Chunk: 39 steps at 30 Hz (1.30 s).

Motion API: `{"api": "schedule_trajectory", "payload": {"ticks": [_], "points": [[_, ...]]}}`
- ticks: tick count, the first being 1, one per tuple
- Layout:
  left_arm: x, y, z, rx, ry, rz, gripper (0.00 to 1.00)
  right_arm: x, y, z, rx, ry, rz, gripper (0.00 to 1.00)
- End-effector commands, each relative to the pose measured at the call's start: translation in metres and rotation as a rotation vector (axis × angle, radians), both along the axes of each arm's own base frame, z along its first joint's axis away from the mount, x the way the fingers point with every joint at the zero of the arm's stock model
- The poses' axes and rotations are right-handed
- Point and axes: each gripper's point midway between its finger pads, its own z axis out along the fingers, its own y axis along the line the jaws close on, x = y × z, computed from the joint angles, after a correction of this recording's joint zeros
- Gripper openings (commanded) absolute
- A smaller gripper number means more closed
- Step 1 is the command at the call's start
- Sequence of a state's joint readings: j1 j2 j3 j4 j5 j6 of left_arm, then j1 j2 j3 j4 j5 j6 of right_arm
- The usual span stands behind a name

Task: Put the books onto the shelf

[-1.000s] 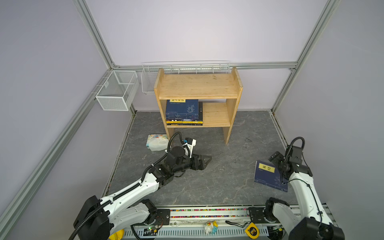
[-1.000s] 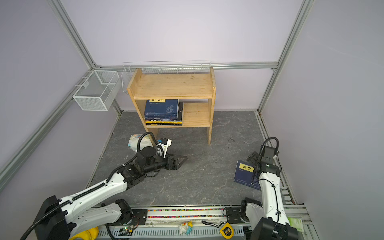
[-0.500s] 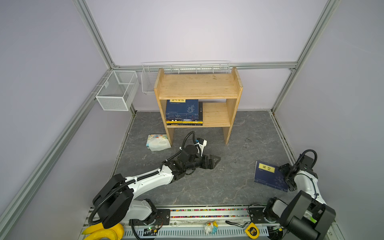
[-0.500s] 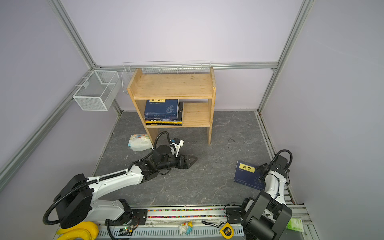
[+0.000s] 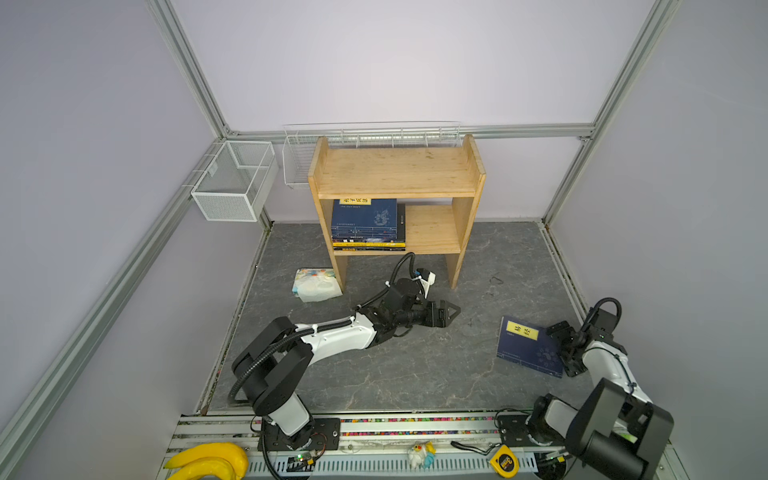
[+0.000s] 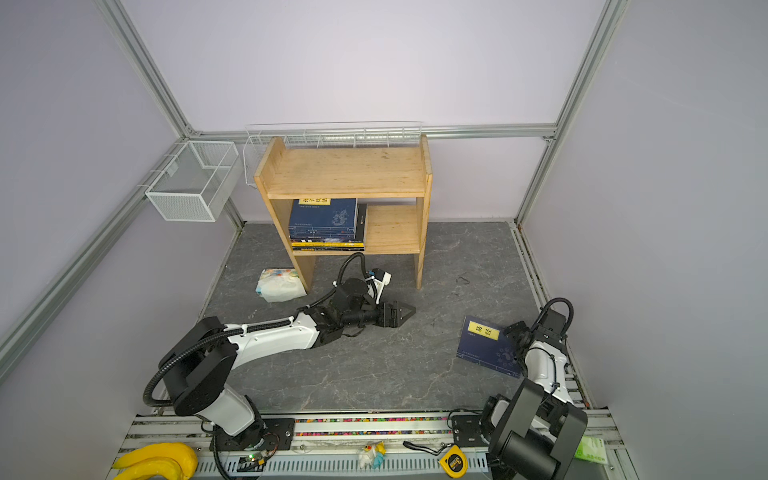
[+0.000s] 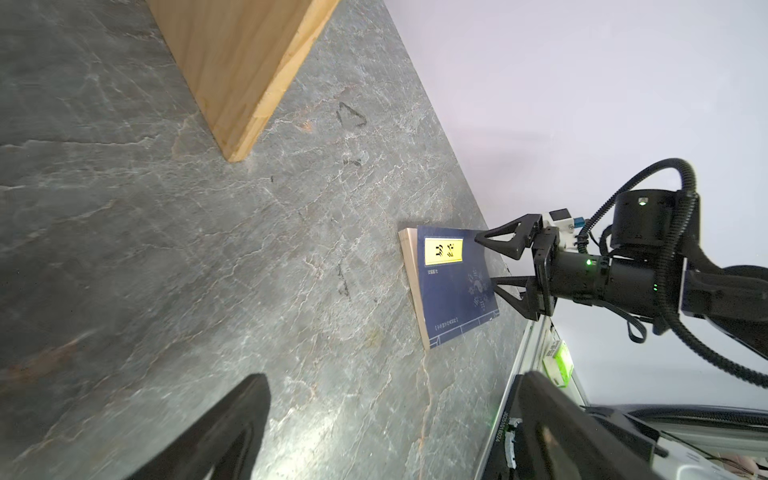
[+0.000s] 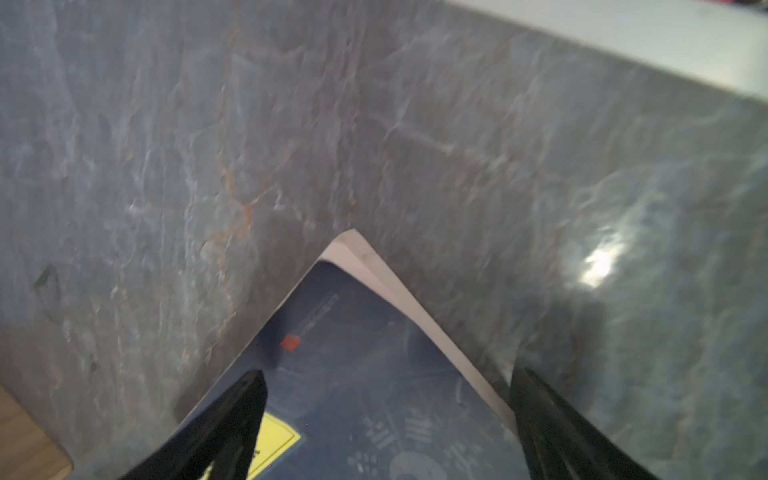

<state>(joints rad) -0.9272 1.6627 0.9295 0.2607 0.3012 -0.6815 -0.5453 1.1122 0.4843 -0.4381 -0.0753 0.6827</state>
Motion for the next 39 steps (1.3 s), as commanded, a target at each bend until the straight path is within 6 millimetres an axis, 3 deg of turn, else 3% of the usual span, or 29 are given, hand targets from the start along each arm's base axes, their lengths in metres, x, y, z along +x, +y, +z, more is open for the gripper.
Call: {"api": "schedule_trajectory", "payload": {"ticks": [1, 5, 10, 17, 25, 32, 35, 39], "points": [[-0.007, -0.018, -0.01, 0.001, 0.051, -0.027, 0.93, -0.004, 0.021, -0.003, 0.08, -0.003, -0.026, 0.96], [-0.015, -0.034, -0.034, 0.037, 0.099, -0.03, 0.92, 0.005, 0.037, -0.004, 0.055, -0.004, 0.064, 0.96], [-0.008, -0.048, -0.059, 0.067, 0.143, -0.003, 0.89, 0.028, 0.059, -0.016, 0.066, 0.025, 0.232, 1.0], [-0.001, -0.055, -0.084, 0.092, 0.199, 0.035, 0.87, 0.051, 0.098, -0.024, 0.048, 0.054, 0.411, 0.95], [0.003, -0.035, -0.093, 0.13, 0.205, 0.126, 0.87, 0.052, 0.156, -0.021, 0.038, 0.022, 0.556, 0.93], [0.012, -0.004, -0.102, 0.09, 0.266, 0.245, 0.87, 0.077, 0.206, -0.01, 0.048, -0.026, 0.717, 0.93], [0.016, 0.009, -0.095, 0.03, 0.262, 0.289, 0.86, 0.082, 0.222, -0.01, 0.049, -0.023, 0.761, 0.92], [0.018, 0.015, -0.069, -0.074, 0.204, 0.289, 0.83, 0.082, 0.239, -0.017, 0.065, -0.022, 0.805, 0.92]]}}
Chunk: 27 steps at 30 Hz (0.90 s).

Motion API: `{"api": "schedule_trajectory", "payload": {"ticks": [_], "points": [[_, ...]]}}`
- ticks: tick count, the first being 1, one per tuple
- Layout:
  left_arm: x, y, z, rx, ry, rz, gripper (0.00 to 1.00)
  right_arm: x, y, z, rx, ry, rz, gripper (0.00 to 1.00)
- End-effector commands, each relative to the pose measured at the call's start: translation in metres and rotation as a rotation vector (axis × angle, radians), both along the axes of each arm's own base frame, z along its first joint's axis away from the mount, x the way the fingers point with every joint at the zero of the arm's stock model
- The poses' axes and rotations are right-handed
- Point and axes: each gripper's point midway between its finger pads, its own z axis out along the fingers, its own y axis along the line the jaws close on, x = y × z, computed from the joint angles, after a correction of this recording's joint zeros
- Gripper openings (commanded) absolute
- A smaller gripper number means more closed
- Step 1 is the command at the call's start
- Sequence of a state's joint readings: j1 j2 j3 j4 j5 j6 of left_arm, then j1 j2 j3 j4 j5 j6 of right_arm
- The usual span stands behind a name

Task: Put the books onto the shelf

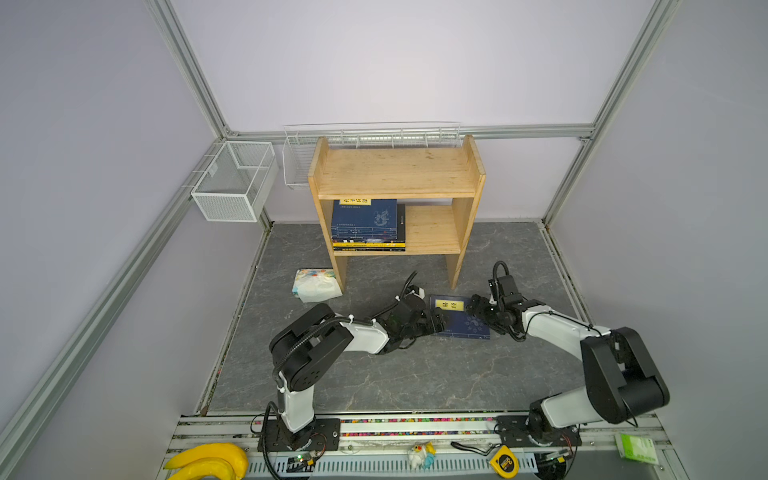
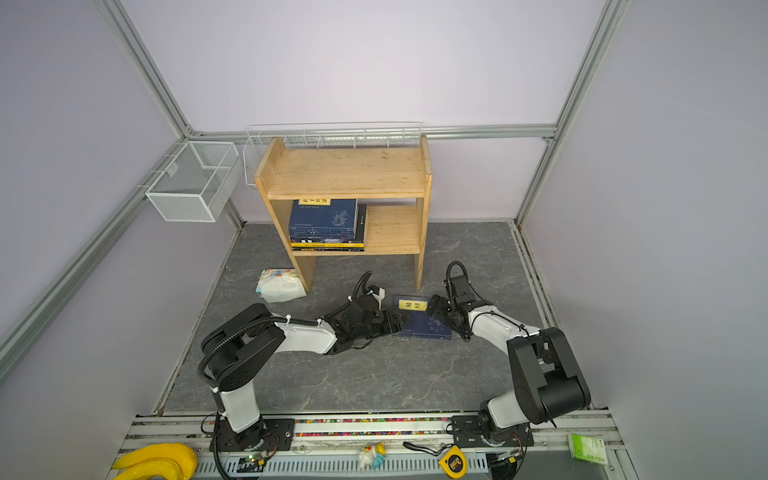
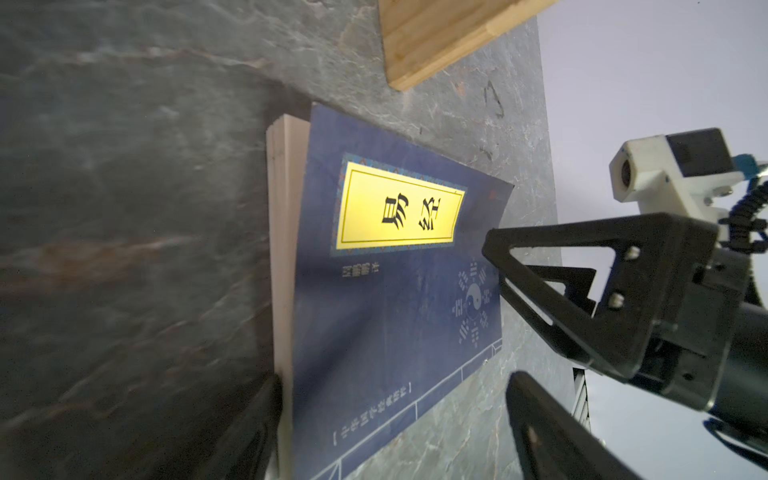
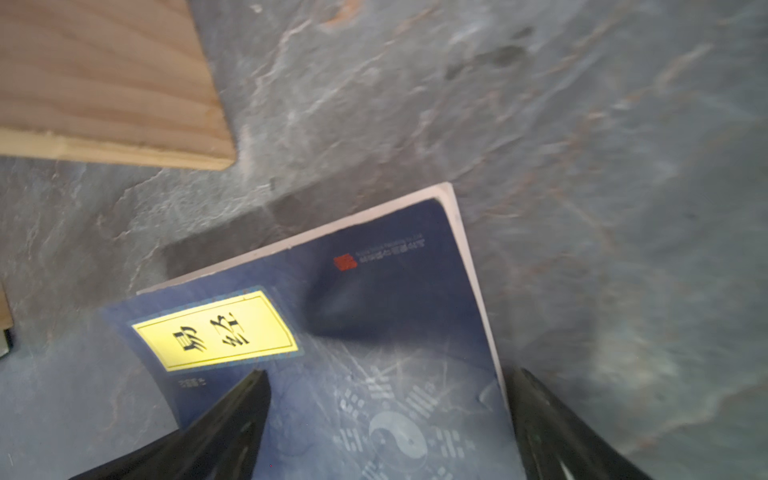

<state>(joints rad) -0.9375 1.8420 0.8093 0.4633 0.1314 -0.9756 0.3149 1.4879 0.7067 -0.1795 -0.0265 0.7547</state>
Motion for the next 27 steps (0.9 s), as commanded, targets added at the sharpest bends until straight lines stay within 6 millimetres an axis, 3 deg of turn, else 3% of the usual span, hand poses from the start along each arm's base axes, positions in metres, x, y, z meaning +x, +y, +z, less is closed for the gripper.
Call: {"api": "schedule_trajectory", "payload": {"ticks": [1, 7, 13, 21, 27], "points": [[0.002, -0.002, 0.028, -0.102, -0.056, 0.02, 0.82, -0.019, 0.021, -0.021, 0.059, 0.1, 0.053, 0.92], [0.003, 0.009, 0.057, -0.095, -0.183, 0.015, 0.79, -0.016, 0.044, -0.018, 0.111, 0.101, 0.218, 0.88], [0.006, 0.019, 0.072, -0.063, -0.269, 0.02, 0.78, -0.011, 0.057, -0.013, 0.134, 0.095, 0.304, 0.83], [0.005, 0.02, 0.059, 0.03, -0.266, -0.015, 0.71, -0.007, 0.058, -0.018, 0.119, 0.106, 0.333, 0.78], [0.005, 0.021, 0.058, 0.039, -0.271, -0.016, 0.52, -0.005, 0.059, -0.02, 0.116, 0.111, 0.341, 0.75]]}}
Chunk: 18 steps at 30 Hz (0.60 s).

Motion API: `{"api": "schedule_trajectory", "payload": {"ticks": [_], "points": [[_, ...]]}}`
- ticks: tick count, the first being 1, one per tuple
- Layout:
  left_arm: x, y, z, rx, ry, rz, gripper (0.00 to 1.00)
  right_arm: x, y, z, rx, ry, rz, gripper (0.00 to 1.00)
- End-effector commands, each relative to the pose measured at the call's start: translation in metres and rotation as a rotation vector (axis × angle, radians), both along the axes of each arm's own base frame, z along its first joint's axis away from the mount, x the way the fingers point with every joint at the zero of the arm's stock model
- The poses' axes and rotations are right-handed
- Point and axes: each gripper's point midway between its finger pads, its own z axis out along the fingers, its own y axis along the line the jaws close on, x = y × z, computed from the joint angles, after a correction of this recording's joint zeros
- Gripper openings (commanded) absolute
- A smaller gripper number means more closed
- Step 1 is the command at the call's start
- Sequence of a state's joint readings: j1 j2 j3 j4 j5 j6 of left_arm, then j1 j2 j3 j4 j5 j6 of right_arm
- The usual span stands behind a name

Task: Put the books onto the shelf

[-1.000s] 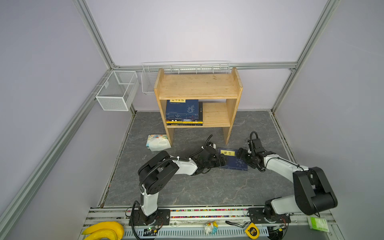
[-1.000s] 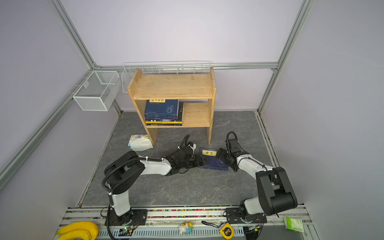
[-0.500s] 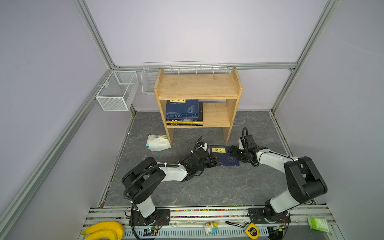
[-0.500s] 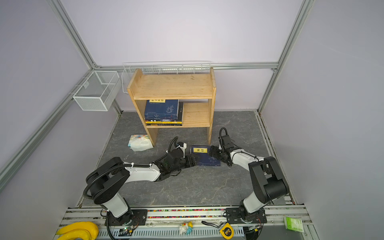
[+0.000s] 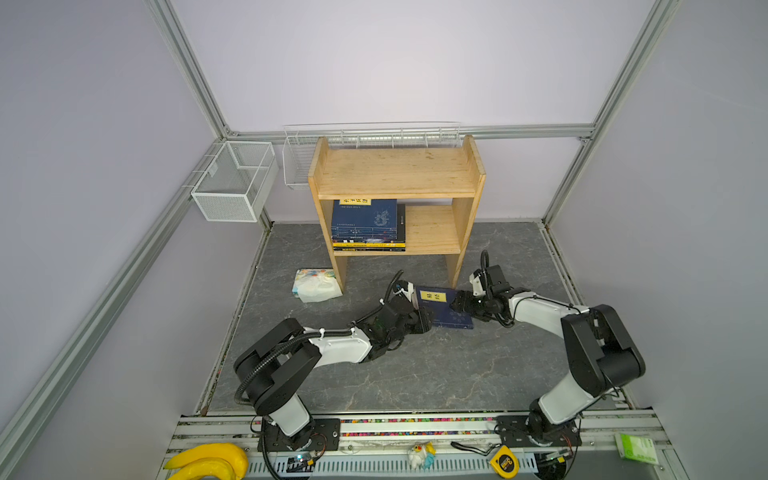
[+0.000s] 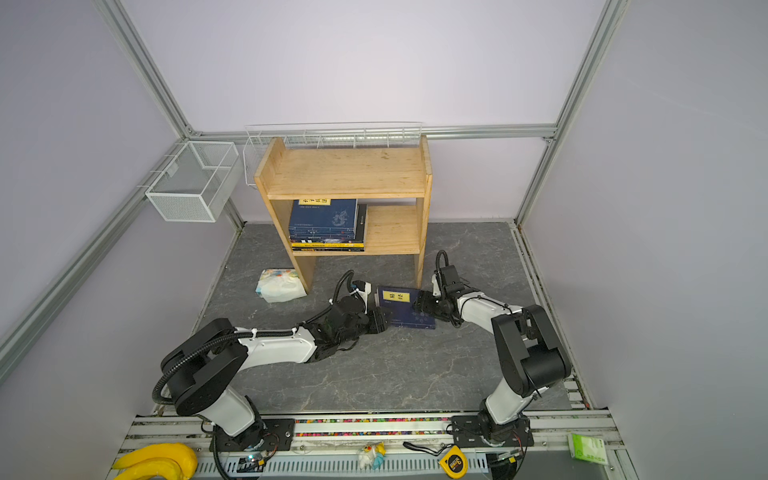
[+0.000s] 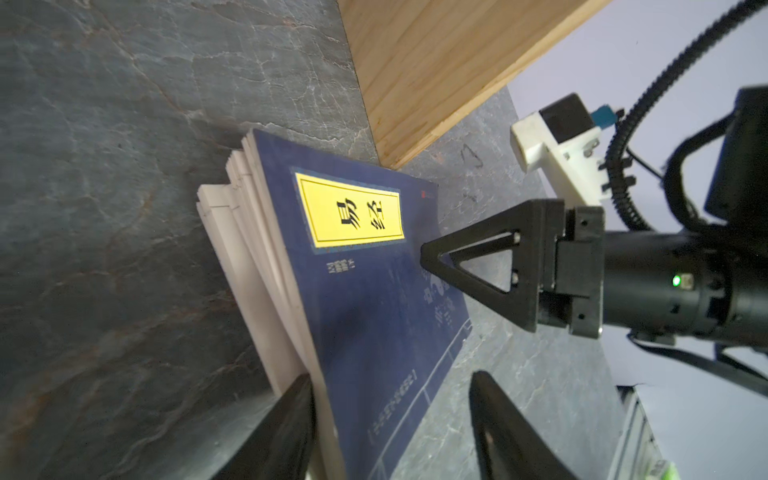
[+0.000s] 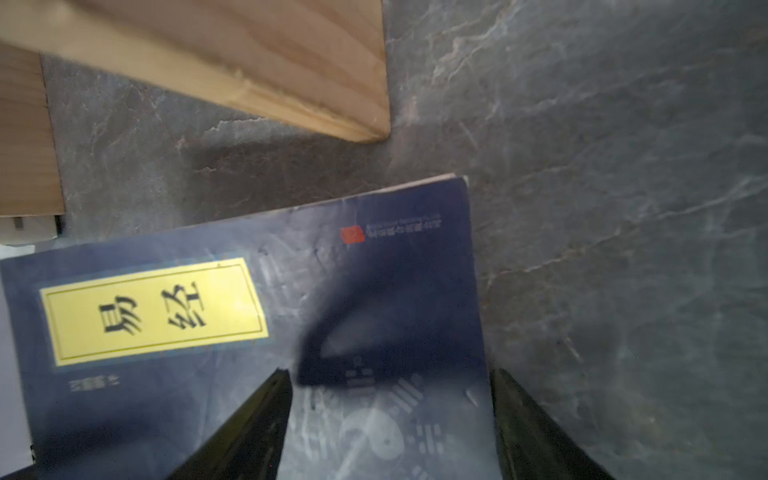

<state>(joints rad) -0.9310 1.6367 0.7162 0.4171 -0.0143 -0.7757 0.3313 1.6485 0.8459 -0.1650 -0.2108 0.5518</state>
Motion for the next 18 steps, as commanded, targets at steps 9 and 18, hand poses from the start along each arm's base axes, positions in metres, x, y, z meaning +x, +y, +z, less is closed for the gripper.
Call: {"api": "schedule_trajectory", "payload": {"ticks": [9, 18], "points": [[-0.001, -0.014, 0.019, -0.048, -0.024, -0.029, 0.26, -0.02, 0.016, -0.006, 0.043, 0.087, 0.071, 0.73], [0.0, -0.008, 0.023, -0.054, -0.012, -0.005, 0.04, -0.015, 0.004, 0.005, -0.004, 0.055, 0.035, 0.82]]}}
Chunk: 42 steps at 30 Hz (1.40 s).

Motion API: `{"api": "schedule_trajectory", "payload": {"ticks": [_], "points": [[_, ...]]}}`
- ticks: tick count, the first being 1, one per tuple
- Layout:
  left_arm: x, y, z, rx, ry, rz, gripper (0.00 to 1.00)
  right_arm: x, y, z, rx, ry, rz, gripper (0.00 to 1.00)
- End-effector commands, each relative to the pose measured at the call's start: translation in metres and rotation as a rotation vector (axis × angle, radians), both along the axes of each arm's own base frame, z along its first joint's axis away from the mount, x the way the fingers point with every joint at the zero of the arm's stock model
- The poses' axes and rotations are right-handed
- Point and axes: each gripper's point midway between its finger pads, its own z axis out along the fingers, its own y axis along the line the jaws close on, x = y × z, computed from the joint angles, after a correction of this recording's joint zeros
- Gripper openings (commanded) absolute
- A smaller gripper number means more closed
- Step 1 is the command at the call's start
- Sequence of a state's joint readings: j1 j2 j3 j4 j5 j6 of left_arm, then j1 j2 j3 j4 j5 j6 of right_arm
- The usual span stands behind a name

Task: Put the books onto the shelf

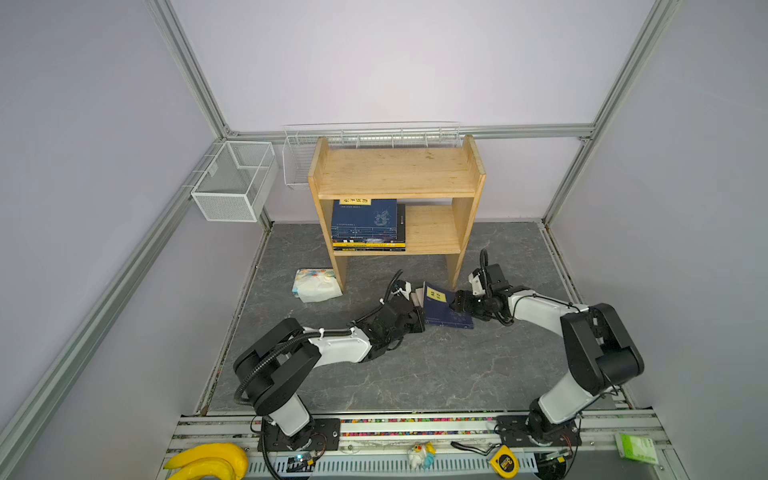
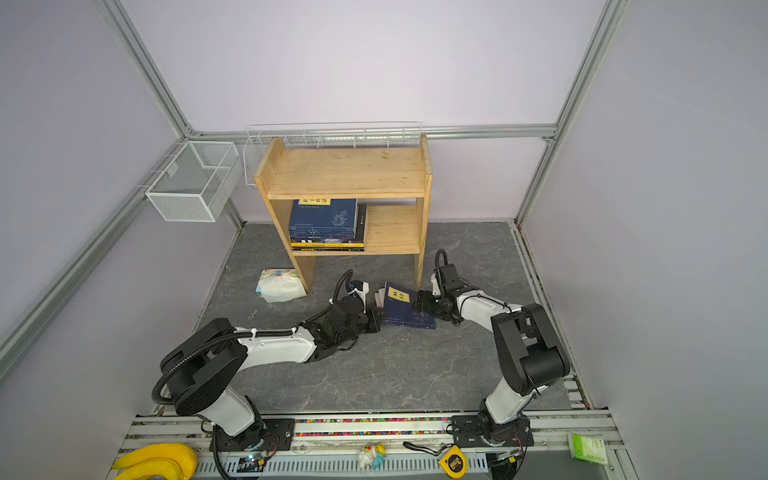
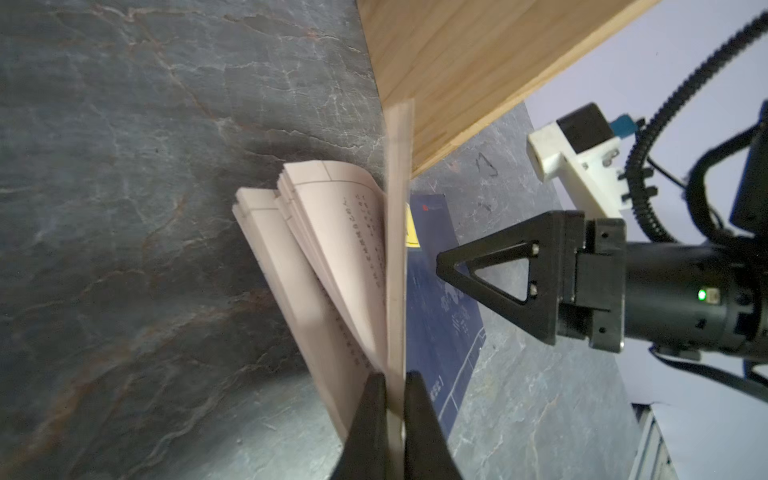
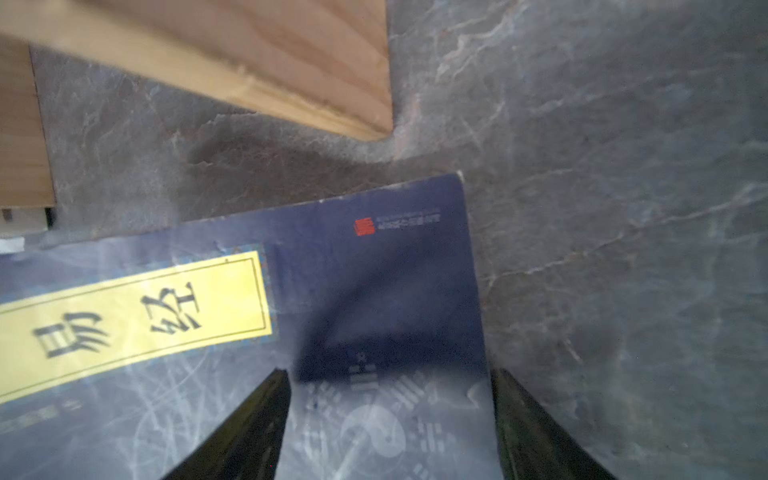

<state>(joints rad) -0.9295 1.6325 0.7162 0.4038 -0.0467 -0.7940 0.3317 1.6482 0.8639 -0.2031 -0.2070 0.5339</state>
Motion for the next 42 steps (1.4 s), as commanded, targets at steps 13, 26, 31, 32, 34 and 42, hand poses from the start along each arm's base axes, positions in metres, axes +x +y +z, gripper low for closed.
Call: {"api": "schedule_trajectory", "payload": {"ticks": [13, 26, 31, 32, 34, 42], "points": [[-0.048, 0.029, 0.098, -0.025, -0.05, -0.19, 0.0, -0.006, 0.004, 0.152, 0.262, -0.273, 0.031, 0.99], [-0.088, 0.137, 0.304, -0.028, -0.476, -0.083, 0.0, -0.042, 0.024, 0.307, 0.629, -0.579, 0.184, 0.89], [-0.09, 0.158, 0.38, -0.064, -0.657, -0.016, 0.0, -0.059, 0.043, 0.332, 0.787, -0.581, 0.272, 0.89], [-0.091, 0.161, 0.393, -0.077, -0.688, -0.009, 0.0, -0.064, 0.048, 0.336, 0.804, -0.581, 0.292, 0.89], [-0.094, 0.161, 0.41, -0.102, -0.73, -0.014, 0.0, -0.073, 0.056, 0.345, 0.839, -0.585, 0.33, 0.89], [-0.098, 0.155, 0.428, -0.167, -0.767, -0.035, 0.0, -0.1, 0.083, 0.387, 0.96, -0.686, 0.478, 0.89]]}}
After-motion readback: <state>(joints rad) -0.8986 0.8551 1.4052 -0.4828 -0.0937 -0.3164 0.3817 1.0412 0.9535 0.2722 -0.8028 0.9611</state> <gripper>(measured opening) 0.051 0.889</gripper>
